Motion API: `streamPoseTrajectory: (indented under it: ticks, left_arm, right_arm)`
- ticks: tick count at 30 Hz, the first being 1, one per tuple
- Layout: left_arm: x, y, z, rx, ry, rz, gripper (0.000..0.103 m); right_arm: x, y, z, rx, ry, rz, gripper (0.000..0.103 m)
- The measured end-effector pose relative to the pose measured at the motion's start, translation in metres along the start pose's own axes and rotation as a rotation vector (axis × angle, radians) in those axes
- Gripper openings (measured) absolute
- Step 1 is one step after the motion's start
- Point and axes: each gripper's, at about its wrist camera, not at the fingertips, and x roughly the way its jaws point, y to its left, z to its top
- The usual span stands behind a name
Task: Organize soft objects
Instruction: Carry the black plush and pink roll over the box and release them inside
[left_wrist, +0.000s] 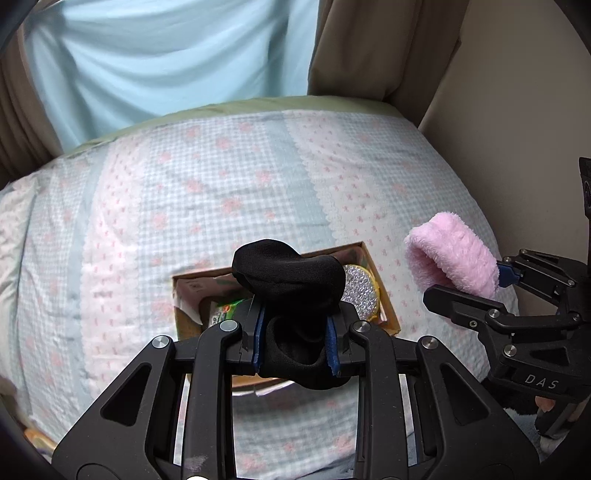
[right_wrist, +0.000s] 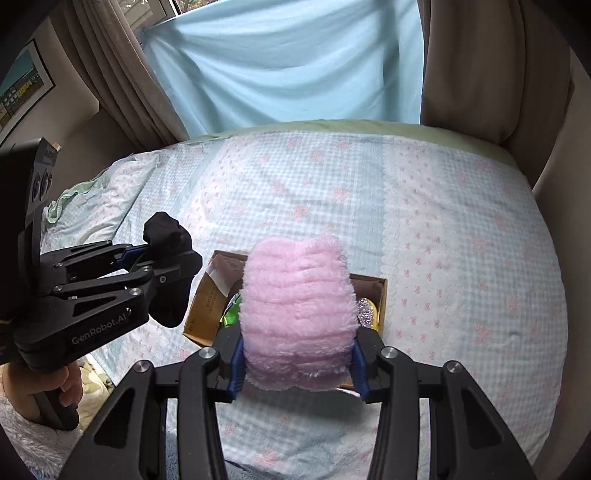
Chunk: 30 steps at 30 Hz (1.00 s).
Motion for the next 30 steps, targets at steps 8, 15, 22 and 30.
streamPoseTrajectory:
  ticks: [8, 15, 22, 30]
  left_arm:
    - [0.039, 0.043, -0.019, 0.012, 0.11, -0.048, 0.022]
    - [0.099, 0.06, -0.018, 0.023, 0.251, -0.093, 0.022]
    - [0.151, 0.064, -0.024, 0.074, 0.353, -0.096, 0.022]
    - [0.192, 0.066, -0.037, 0.091, 0.46, -0.081, 0.025]
  right_arm:
    - [0.052, 0.016, 0.016, 0.05, 0.112, -0.005, 0.042]
    - [0.106, 0.006, 0.025, 0.157, 0.247, 0.017, 0.042]
    - [0.156, -0.009, 0.024, 0.232, 0.371, 0.034, 0.042]
    - [0.186, -0.024, 0.02, 0.309, 0.448, 0.076, 0.043]
